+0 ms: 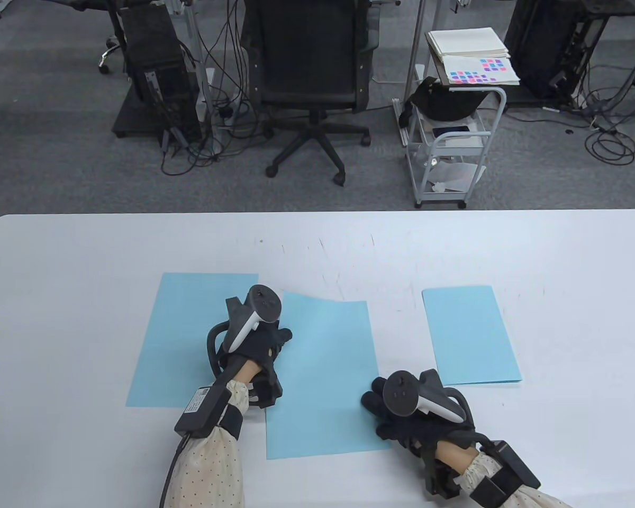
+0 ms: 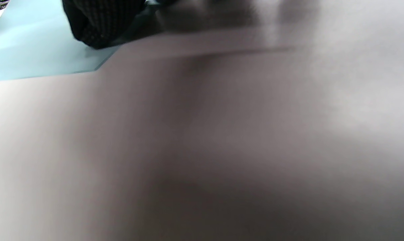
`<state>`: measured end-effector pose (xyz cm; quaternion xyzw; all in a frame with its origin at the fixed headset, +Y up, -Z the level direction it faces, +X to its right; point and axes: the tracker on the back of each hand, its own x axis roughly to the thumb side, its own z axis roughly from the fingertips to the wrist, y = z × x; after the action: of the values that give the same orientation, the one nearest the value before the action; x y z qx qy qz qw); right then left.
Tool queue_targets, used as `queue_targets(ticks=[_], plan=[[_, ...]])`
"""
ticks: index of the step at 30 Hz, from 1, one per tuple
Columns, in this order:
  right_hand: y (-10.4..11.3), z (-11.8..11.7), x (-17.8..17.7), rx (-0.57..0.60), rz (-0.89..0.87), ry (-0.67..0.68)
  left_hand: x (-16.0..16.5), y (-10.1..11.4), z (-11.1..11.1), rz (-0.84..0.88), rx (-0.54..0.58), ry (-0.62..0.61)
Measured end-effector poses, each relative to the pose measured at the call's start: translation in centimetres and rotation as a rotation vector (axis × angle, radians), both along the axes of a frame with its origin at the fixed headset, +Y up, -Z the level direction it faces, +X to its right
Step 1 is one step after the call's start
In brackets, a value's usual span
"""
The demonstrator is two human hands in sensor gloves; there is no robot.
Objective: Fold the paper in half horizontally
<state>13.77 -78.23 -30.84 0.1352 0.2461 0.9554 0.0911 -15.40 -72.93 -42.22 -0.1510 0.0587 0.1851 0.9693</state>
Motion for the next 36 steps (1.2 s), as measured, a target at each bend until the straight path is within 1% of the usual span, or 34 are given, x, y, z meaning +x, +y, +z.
queue_targets(ticks=[3, 6, 11, 16, 21, 24, 30, 36], plan=[[0.0, 0.0, 0.0, 0.003, 0.006, 0.001, -0.3, 0.5, 1.0, 0.055, 0.031, -0.01], [0.0, 0.0, 0.0, 0.002, 0.009, 0.0, -0.5, 1.0, 2.2, 0.04, 0.074, -0.03], [0.0, 0.1, 0.0, -0.003, 0.008, -0.007, -1.2, 1.4, 4.5, 0.025, 0.059, -0.083], [-0.1, 0.1, 0.0, -0.029, 0.006, -0.012, -2.1, 1.2, 7.2, -0.009, 0.07, -0.11], [-0.1, 0.1, 0.1, -0.034, -0.005, -0.018, -2.6, 0.8, 8.9, -0.03, 0.081, -0.109], [-0.2, 0.1, 0.1, -0.037, -0.011, -0.021, -2.7, 0.3, 9.7, -0.035, 0.087, -0.115], [-0.2, 0.2, 0.2, -0.039, -0.023, -0.029, -2.3, -1.1, 10.7, -0.078, 0.08, -0.151], [-0.3, 0.2, 0.3, -0.044, -0.033, -0.035, -2.0, -1.8, 11.3, -0.173, 0.087, -0.215]])
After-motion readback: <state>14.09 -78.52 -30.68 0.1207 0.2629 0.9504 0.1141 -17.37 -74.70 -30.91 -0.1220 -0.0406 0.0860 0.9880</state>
